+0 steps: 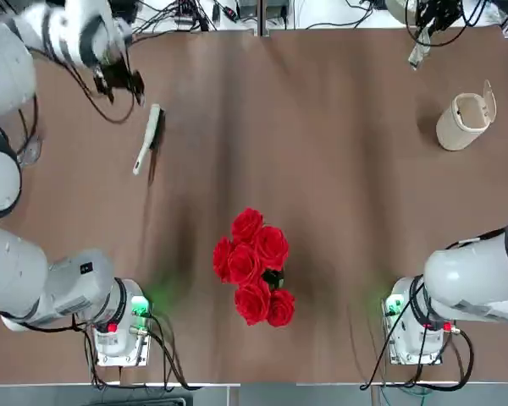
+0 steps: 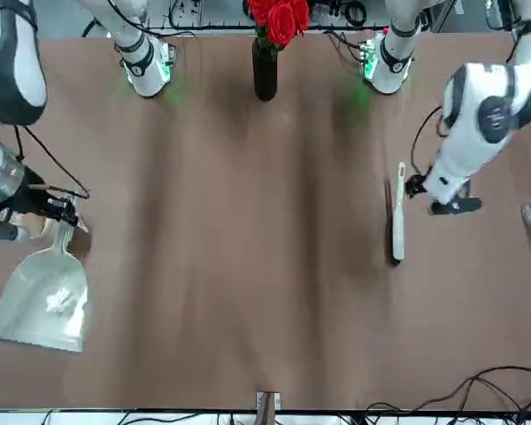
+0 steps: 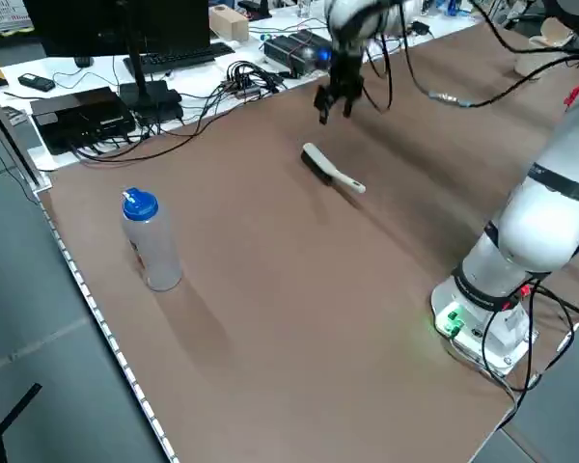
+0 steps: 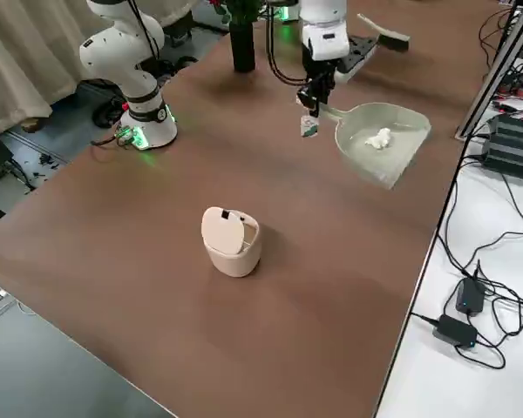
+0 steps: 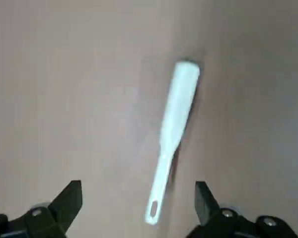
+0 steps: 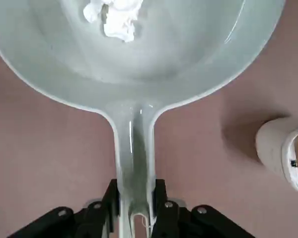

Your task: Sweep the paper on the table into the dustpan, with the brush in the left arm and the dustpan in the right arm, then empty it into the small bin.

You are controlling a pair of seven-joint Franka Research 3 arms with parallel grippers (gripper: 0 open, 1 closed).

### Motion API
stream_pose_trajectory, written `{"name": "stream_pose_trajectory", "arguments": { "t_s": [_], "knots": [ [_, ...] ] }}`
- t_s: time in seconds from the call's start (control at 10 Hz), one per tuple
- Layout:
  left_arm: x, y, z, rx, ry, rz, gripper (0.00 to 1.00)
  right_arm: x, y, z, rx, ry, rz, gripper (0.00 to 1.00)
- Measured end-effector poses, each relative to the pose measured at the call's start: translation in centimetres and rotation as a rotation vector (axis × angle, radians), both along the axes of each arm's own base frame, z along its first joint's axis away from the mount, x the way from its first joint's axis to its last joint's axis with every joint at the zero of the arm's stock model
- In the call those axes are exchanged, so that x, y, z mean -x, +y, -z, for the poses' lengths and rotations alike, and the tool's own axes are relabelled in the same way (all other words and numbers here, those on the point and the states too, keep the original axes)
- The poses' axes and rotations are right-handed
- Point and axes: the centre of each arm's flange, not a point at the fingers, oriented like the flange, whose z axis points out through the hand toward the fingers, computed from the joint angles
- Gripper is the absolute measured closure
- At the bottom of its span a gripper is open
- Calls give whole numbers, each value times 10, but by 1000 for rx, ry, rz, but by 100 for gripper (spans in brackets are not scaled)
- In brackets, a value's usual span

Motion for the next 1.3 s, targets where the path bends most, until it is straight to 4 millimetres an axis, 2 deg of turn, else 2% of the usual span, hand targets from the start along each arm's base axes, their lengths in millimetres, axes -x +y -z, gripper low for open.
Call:
{"name": "stream_pose_trajectory", "arguments": {
  "t_s": [0.1,0.2,0.5,0.6,0.8,0.9,1.1,1.3],
  "knots": [
    [-12,14,-37,2,-17,-11,0,1,-8,0,-12,8,83,67],
    [-18,17,-69,3,-23,-3,0,1,-11,0,-17,16,157,67],
    [-30,5,-159,18,-35,12,0,2,-8,4,-27,43,346,67],
    [-36,0,-177,31,-32,22,0,2,-6,6,-29,55,419,67],
    [-42,-12,-192,43,-44,55,0,0,6,3,-45,-5,519,67],
    [-37,-16,-201,56,-41,54,0,4,12,3,-58,-73,555,67],
    [-25,-15,-217,70,-40,59,0,30,20,12,-122,-111,697,67],
    [-23,-13,-221,72,-43,74,0,49,20,17,-228,-59,807,67]
  ]
}}
